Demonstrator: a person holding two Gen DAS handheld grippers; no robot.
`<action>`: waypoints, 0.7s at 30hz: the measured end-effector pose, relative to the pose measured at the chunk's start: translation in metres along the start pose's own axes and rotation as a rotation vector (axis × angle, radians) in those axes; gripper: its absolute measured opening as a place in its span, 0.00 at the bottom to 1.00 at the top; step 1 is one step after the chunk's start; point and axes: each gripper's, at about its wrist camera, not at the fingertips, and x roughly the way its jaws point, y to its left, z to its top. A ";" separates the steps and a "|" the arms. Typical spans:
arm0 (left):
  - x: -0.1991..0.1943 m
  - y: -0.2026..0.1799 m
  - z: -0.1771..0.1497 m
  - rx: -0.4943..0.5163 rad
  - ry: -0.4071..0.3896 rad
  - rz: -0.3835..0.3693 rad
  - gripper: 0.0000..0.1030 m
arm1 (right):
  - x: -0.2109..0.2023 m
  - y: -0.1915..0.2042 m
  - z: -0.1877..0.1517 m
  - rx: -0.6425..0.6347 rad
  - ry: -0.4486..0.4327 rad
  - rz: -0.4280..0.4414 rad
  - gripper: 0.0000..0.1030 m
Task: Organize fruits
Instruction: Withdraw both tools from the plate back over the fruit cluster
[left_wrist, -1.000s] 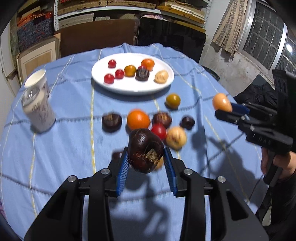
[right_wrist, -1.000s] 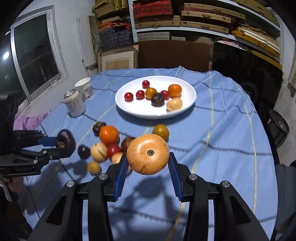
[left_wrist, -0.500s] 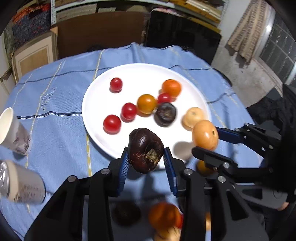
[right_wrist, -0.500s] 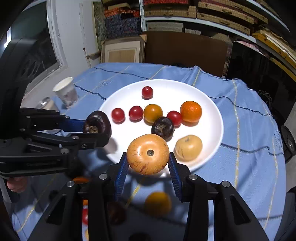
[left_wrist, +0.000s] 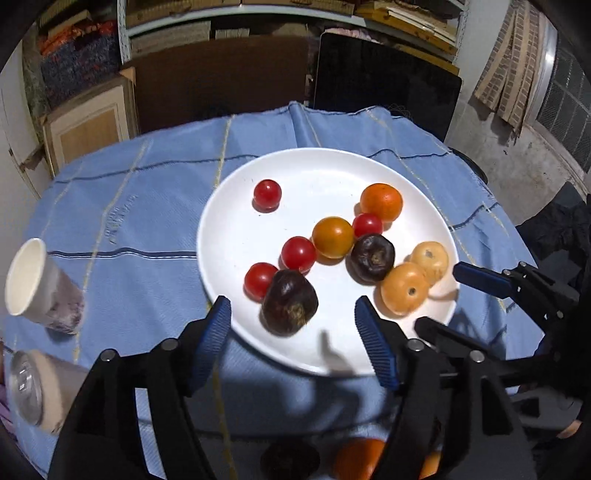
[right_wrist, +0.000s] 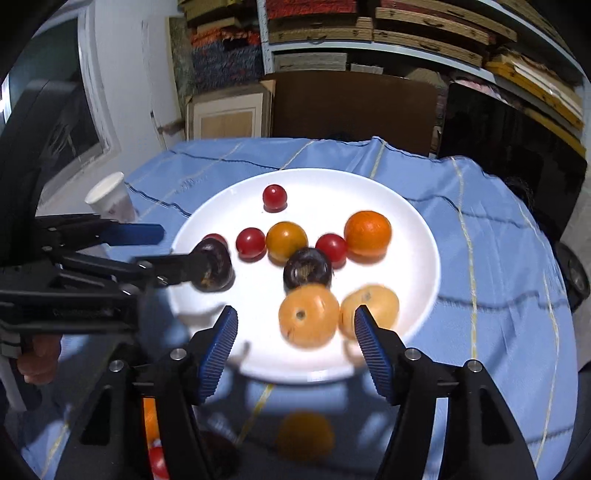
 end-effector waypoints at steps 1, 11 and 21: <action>-0.007 -0.002 -0.004 0.010 -0.005 0.003 0.67 | -0.009 -0.003 -0.006 0.023 -0.003 0.004 0.66; -0.076 -0.015 -0.098 0.027 -0.028 0.054 0.82 | -0.079 -0.004 -0.083 0.148 -0.013 -0.019 0.85; -0.088 -0.008 -0.178 -0.018 0.019 0.052 0.83 | -0.139 0.011 -0.165 0.236 -0.016 0.011 0.85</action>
